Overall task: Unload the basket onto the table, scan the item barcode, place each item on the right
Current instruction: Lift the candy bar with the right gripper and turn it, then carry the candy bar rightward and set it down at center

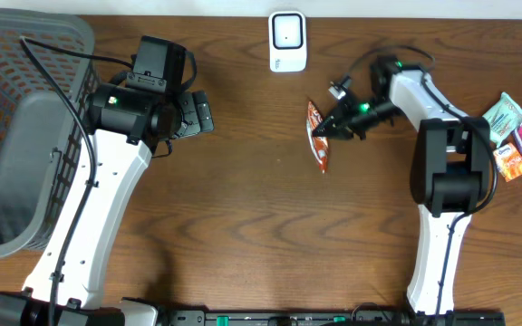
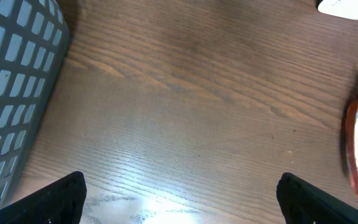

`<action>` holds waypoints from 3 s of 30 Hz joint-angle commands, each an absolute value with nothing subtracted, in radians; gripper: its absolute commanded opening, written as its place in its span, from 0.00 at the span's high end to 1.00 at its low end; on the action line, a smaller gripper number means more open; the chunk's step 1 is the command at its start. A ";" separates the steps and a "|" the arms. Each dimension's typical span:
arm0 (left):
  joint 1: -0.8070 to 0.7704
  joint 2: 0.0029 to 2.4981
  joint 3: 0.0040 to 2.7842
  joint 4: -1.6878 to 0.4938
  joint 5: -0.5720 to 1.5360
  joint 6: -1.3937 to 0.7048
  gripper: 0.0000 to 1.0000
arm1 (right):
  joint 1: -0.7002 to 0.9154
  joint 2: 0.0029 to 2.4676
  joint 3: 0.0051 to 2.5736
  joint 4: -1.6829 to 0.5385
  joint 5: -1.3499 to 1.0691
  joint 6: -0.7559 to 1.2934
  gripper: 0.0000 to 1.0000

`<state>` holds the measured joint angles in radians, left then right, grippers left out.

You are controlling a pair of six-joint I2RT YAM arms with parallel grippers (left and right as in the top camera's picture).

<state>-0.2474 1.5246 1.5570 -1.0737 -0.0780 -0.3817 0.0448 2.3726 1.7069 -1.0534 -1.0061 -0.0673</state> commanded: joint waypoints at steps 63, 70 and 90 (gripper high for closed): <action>-0.245 1.523 1.555 -1.076 -0.088 -0.379 0.02 | 0.287 2.016 1.374 -0.770 -0.479 0.321 0.99; -0.245 1.523 1.555 -1.076 -0.088 -0.379 0.02 | 0.073 2.016 1.339 -0.800 -0.790 0.199 0.99; -0.245 1.523 1.555 -1.076 -0.088 -0.379 0.02 | -0.062 1.883 1.317 -0.865 -0.689 0.216 0.93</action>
<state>-0.2474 1.5246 1.5570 -1.0737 -0.0780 -0.3817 -0.0872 1.9579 1.2766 -0.9001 -0.6903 0.2195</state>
